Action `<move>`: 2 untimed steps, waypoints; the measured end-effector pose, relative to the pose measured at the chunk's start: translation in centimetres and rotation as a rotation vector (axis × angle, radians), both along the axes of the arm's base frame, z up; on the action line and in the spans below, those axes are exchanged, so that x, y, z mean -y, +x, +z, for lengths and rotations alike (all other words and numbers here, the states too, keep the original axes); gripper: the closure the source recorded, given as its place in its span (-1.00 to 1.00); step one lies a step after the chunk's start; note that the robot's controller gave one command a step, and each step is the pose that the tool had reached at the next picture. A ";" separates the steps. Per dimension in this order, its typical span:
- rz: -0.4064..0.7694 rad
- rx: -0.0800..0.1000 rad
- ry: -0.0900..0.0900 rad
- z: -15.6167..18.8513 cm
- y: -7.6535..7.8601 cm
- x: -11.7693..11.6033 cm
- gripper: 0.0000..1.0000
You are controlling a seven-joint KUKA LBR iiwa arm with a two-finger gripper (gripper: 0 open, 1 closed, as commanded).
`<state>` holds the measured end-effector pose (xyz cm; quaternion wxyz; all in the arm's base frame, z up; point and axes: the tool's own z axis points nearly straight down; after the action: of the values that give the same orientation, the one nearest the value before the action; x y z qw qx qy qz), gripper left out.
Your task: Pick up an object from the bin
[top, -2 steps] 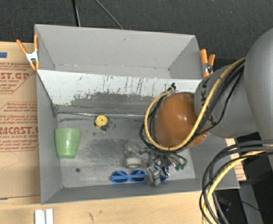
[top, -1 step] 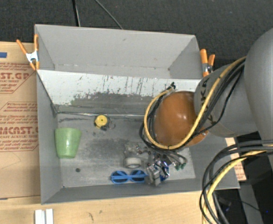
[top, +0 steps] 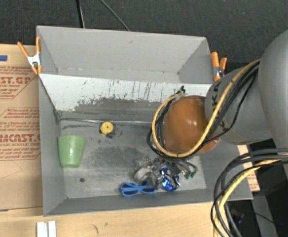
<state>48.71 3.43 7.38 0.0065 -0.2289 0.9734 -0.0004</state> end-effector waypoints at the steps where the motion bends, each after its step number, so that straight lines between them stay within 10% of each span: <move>1: 0.000 -0.010 -0.002 2.0 0.1 -0.1 1.00; 2: 0.000 -0.009 -0.002 5.9 0.1 -0.2 1.00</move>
Offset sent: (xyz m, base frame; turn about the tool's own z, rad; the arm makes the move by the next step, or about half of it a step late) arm -0.0002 0.0000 0.0194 0.0000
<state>48.83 3.59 13.30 0.0018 -0.2289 0.9734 -0.0001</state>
